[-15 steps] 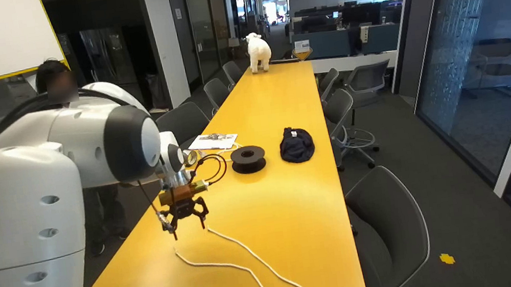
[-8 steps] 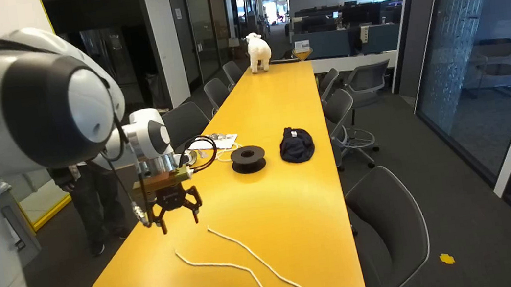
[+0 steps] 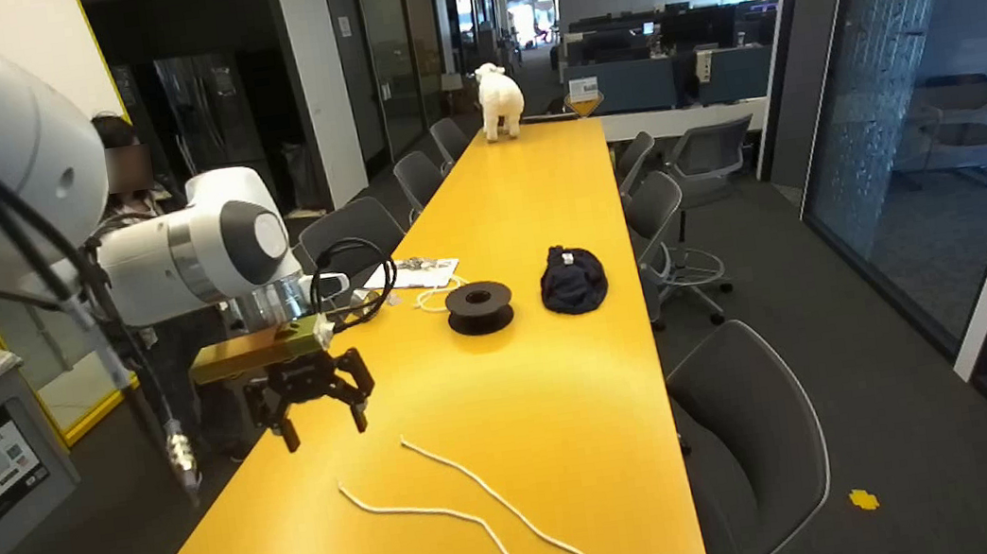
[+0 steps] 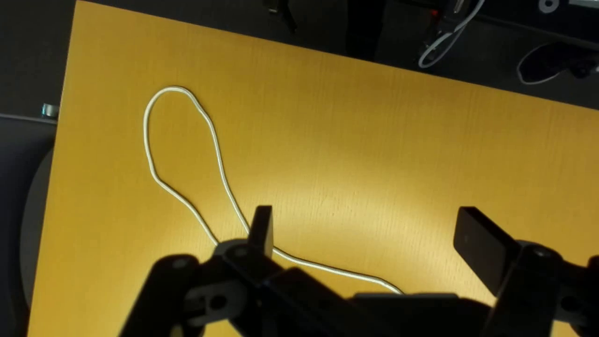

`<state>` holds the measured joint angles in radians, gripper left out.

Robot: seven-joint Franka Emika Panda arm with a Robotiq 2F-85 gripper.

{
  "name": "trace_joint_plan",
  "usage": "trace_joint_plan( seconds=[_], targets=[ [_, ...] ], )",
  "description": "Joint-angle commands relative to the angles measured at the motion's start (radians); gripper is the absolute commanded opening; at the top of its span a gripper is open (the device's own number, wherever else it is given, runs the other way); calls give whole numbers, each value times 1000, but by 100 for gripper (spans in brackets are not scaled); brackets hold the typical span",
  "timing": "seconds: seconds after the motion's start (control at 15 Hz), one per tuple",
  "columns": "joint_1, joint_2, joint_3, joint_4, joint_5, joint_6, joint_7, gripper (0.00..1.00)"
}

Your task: Untangle the rope on the table.

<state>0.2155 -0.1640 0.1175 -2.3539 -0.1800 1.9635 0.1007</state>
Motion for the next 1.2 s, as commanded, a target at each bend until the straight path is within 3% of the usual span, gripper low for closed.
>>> trace_joint_plan(
  seconds=[0.0, 0.27, 0.6, 1.13],
  targets=[
    [-37, -242, -18, -168, 85, 52, -52, 100],
    [-54, -354, -72, -210, 113, 39, -200, 100],
    [-64, -404, -99, -239, 88, 57, -304, 100],
    [-77, -375, -89, -237, 91, 65, -285, 100]
  ],
)
